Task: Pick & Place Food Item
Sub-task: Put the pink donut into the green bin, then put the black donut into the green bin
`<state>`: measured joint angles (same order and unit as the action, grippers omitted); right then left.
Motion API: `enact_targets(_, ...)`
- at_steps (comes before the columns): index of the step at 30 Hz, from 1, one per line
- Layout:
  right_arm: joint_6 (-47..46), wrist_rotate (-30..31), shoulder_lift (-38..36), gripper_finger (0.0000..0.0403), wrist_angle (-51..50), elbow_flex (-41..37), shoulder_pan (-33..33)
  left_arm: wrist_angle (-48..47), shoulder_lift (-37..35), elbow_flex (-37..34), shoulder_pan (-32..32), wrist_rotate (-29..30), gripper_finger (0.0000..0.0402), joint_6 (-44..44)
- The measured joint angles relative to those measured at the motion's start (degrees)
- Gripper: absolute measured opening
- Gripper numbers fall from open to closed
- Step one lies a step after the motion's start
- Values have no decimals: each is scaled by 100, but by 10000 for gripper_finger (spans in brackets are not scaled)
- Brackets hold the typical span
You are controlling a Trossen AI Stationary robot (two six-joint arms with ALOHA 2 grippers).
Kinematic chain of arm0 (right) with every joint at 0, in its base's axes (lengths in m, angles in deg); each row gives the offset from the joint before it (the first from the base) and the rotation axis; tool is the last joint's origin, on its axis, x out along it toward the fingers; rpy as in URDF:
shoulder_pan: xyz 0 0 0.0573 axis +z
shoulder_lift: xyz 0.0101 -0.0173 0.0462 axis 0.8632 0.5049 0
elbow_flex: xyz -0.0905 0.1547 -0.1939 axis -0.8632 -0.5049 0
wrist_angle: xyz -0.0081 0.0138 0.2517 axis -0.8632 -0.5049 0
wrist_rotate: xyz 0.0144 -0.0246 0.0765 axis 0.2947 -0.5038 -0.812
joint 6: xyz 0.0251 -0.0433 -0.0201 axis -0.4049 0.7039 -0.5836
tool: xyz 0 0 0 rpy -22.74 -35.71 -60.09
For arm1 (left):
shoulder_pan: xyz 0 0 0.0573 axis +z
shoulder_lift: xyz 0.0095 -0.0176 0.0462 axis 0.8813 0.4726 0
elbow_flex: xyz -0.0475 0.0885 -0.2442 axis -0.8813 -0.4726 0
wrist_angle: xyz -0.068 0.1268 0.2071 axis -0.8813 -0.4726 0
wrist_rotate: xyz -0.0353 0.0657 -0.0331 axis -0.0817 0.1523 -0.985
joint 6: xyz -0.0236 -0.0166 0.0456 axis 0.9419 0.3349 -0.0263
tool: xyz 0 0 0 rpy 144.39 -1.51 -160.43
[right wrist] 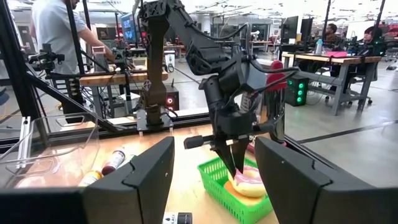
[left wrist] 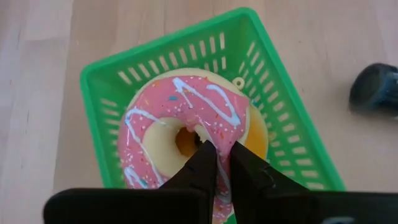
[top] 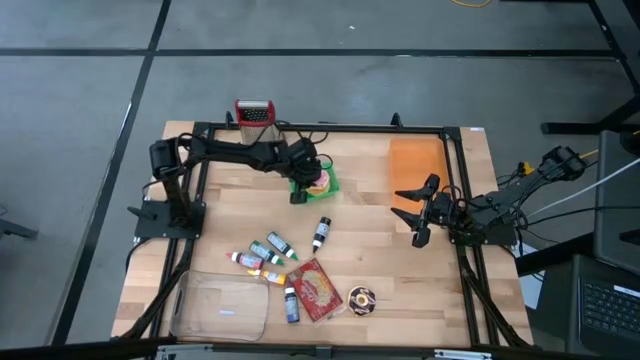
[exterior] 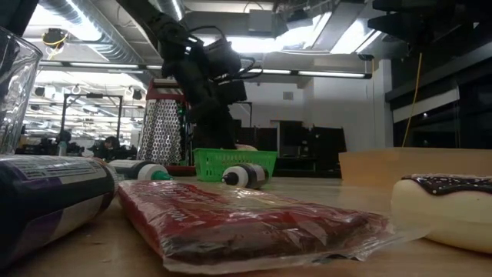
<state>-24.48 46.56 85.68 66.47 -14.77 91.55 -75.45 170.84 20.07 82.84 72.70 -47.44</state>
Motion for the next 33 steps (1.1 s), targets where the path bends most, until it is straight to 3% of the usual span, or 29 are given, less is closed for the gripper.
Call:
enact_targets(7, -60, -39, 0, 226, 0, 0, -2, 110, 163, 2, -124, 6, 48, 99)
enact_targets(15, 29, -85, 1, 226, 0, 0, -2, -61, -133, 151, -378, 731, 140, 0)
enact_targets(21, 31, -85, 0, 226, 0, 0, 0, -134, -402, 312, -507, 741, 195, -52)
enact_targets(24, 37, -85, 2, 226, 0, 0, -1, -190, -558, 328, -640, 632, 206, -35)
enact_targets(29, 76, -83, 0, 226, 17, 0, 0, -155, -775, 336, -1073, -177, 206, 136)
enact_targets(33, 340, 59, 0, 226, 146, 0, 9, -141, -780, 337, -1670, 64, 199, 250)
